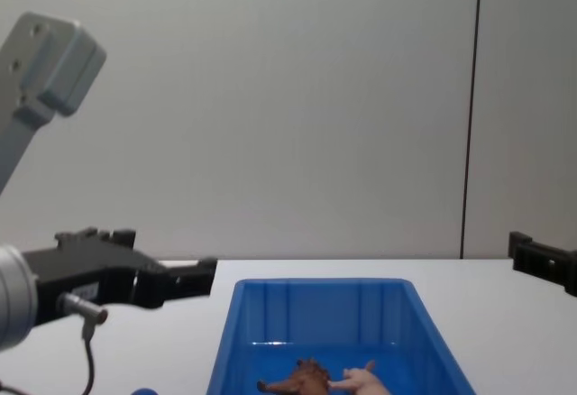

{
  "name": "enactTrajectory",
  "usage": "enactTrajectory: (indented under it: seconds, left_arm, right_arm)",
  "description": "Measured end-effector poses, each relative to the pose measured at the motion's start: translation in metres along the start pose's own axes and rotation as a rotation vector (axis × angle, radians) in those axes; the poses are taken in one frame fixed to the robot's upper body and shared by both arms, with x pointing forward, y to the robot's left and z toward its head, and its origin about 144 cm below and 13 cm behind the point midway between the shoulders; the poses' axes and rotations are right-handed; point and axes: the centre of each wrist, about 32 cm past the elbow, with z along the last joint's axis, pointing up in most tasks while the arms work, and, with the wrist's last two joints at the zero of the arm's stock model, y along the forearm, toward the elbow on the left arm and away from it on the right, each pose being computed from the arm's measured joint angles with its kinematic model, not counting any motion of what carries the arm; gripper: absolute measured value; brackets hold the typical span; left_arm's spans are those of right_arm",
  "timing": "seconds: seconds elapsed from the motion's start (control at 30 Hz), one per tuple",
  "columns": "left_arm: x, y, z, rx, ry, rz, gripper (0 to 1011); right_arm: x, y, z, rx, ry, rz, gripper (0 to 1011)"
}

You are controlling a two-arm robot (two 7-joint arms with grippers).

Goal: Pick up the two dolls from the table and place them into the box.

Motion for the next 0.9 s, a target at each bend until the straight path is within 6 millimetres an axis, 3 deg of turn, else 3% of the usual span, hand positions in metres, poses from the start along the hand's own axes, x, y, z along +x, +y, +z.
enactTrajectory:
  seconds: [0.9]
  left_arm:
    - [0.013, 0.001, -0.03, 0.167, 0.038, -0.027, 1001]
  right_arm:
    - [0.0, 0.0, 0.0, 0.0, 0.0, -0.001, 1001]
